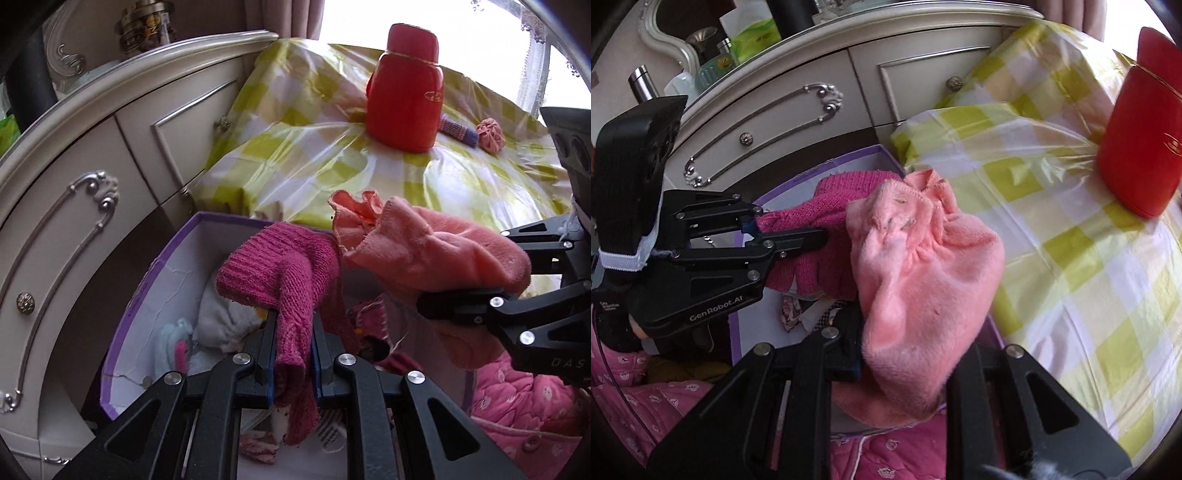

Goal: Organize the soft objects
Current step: 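Open both tools to drop the glove and fleece item into the box, then grasp the pink scrunched pouch with the right tool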

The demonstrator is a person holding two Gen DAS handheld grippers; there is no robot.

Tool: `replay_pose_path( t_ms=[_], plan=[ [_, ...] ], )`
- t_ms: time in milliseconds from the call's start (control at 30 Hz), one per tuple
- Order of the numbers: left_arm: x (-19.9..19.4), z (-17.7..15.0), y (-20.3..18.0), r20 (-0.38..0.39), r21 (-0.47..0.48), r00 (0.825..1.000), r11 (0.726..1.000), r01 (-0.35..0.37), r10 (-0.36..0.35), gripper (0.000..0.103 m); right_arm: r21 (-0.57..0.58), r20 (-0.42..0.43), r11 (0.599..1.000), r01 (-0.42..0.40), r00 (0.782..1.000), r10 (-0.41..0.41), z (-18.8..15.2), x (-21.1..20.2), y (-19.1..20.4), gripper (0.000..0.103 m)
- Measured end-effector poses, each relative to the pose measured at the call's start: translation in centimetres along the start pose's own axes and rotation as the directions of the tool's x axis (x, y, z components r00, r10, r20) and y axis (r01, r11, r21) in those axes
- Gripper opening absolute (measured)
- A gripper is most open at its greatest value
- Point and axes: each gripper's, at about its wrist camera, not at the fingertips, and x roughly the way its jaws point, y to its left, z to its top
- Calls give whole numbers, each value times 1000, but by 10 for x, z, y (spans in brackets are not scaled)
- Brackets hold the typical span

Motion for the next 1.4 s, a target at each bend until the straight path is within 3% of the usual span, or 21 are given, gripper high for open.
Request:
replay_pose_path(
  t_ms=[67, 133, 167, 233, 267, 367, 467, 500, 567, 667, 767, 833, 900, 967, 1033, 1133, 1233, 1367, 1400],
  plan=[
    [7, -11, 13, -77, -3, 995, 998, -61, 61, 17, -38, -34, 996, -81, 996, 80, -1, 11, 16, 29],
    [14, -20, 28, -133, -38, 980, 988, -153, 146, 25, -62, -93, 988, -139, 987, 133, -8, 19, 26, 60],
    [16, -23, 35, -154, -74, 972, 979, -189, 176, 30, -72, -105, 986, -149, 984, 141, -11, 20, 29, 66],
    [18, -23, 47, -177, -160, 965, 962, -223, 194, 52, -80, -84, 989, -121, 990, 114, -17, 12, 25, 68],
    [17, -20, 50, -175, -193, 966, 955, -223, 191, 54, -63, -63, 993, -103, 993, 99, -19, 3, 18, 68],
    [14, 4, 28, -115, -176, 984, 972, -154, 135, 58, 62, 48, 997, -40, 998, 37, -25, -34, -28, 68],
    [18, 44, -20, -40, -90, 999, 996, 17, -20, 70, 250, 155, 966, 61, 983, -102, -40, -77, -93, 71],
    [20, 57, -40, -22, -58, 995, 994, 92, -93, 77, 313, 169, 945, 100, 973, -159, -50, -90, -115, 73],
    [31, 85, -87, 14, 11, 966, 966, 258, -258, 84, 427, 145, 883, 196, 949, -280, -71, -111, -158, 74],
    [64, 122, -155, 28, 127, 923, 918, 377, -383, 84, 556, 82, 771, 312, 902, -424, -100, -137, -221, 74],
    [109, 159, -217, 6, 146, 910, 901, 409, -415, 84, 650, 30, 656, 383, 850, -526, -123, -164, -285, 74],
    [130, 178, -249, 38, 136, 901, 895, 424, -433, 84, 719, 24, 581, 380, 823, -568, -131, -182, -326, 74],
    [145, 191, -271, 73, 119, 901, 901, 418, -428, 84, 775, 26, 519, 360, 803, -595, -130, -196, -364, 74],
    [158, 199, -286, 95, 108, 912, 915, 390, -399, 84, 803, 29, 482, 350, 785, -619, -121, -204, -395, 76],
    [171, 201, -294, 79, 90, 925, 927, 365, -372, 84, 827, 29, 451, 336, 776, -630, -108, -205, -421, 78],
    [172, 200, -289, 96, 100, 921, 925, 367, -376, 86, 871, 52, 409, 274, 775, -629, -89, -200, -459, 78],
    [175, 201, -286, 99, 88, 914, 918, 386, -393, 87, 908, 61, 351, 229, 756, -651, -68, -192, -490, 80],
    [179, 203, -293, 90, 105, 918, 921, 376, -385, 90, 932, -49, 240, 273, 750, -660, -46, -169, -529, 83],
    [179, 203, -294, 89, 108, 919, 921, 374, -383, 90, 924, -82, 228, 306, 743, -664, -42, -162, -534, 83]
  ],
)
